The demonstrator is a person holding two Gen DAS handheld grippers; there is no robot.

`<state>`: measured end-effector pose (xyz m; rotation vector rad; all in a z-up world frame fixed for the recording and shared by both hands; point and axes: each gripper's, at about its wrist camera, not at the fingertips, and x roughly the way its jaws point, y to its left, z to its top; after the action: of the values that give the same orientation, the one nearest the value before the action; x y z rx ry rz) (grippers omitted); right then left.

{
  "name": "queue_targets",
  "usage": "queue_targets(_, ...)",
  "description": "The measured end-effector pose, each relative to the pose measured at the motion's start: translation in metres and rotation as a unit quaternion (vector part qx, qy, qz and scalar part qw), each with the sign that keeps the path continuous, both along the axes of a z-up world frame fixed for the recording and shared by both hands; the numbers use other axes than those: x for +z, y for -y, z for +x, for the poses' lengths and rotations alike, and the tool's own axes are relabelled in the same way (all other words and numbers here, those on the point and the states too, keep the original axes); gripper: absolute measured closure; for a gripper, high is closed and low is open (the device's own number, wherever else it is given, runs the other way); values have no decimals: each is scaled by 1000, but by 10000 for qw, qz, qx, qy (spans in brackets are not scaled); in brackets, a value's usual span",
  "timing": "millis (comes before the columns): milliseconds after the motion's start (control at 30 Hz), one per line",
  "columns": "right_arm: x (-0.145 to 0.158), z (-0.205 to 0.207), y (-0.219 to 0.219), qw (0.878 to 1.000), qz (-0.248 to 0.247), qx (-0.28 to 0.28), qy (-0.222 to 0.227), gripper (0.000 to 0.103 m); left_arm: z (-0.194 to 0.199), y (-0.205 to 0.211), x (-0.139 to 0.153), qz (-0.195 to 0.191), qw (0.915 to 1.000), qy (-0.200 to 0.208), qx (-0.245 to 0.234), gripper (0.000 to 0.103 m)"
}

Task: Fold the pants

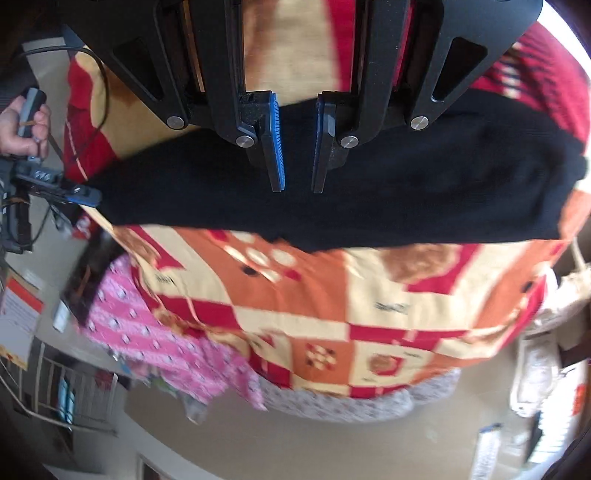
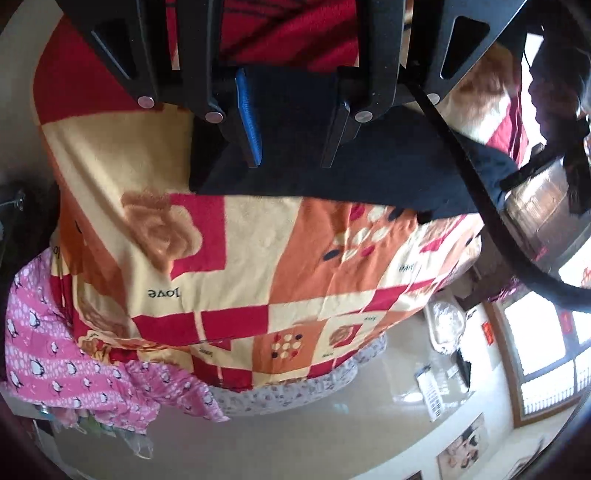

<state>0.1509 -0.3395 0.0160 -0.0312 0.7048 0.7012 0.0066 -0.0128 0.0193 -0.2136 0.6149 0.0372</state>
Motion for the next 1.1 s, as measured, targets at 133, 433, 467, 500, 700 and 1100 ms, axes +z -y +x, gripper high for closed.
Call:
queue_targets(133, -16, 3, 23, 9989, 13, -293, -365, 75, 30, 14, -19, 51, 9976, -618, -299, 88)
queue_targets(433, -17, -9, 90, 9768, 1454, -1181, -1036, 70, 37, 21, -13, -231, 9966, -281, -738, 87)
queue_targets(467, -21, -7, 82, 9780, 1322, -1161, -1116, 70, 39, 21, -16, -219, 9962, -318, -779, 87)
queue_targets(500, -23, -5, 77, 9789, 1279, -1093, -1161, 70, 42, 22, -21, -174, 9960, -430, -765, 87)
queue_targets(700, -32, -5, 69, 9776, 1426, -1057, -1128, 68, 41, 26, -22, -286, 9960, -441, -717, 86)
queue_targets(1100, -46, -11, 79, 9564, 2249, -1312, -1321, 69, 41, 20, -24, -563, 9947, -419, -753, 86)
